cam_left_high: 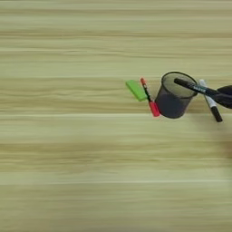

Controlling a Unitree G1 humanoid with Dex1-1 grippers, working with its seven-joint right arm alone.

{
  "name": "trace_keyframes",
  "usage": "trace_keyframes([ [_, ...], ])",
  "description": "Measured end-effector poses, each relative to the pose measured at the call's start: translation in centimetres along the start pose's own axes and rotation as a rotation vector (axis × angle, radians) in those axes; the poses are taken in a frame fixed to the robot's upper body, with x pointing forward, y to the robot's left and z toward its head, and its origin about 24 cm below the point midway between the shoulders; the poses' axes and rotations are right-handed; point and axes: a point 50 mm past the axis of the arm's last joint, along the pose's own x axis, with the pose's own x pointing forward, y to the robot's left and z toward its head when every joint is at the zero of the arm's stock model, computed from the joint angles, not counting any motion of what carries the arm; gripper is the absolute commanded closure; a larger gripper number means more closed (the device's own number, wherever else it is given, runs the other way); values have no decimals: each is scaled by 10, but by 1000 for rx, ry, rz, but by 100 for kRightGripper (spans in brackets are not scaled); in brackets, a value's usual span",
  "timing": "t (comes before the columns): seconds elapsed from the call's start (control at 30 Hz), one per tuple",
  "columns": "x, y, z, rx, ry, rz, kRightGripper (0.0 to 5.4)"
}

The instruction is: Move the objects on the table

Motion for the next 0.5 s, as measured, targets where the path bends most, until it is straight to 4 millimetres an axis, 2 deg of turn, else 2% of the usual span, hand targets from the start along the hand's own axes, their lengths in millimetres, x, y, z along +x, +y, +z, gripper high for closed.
trace_keyframes([
  [0.5,8,-2,5,-37,42,26,432],
])
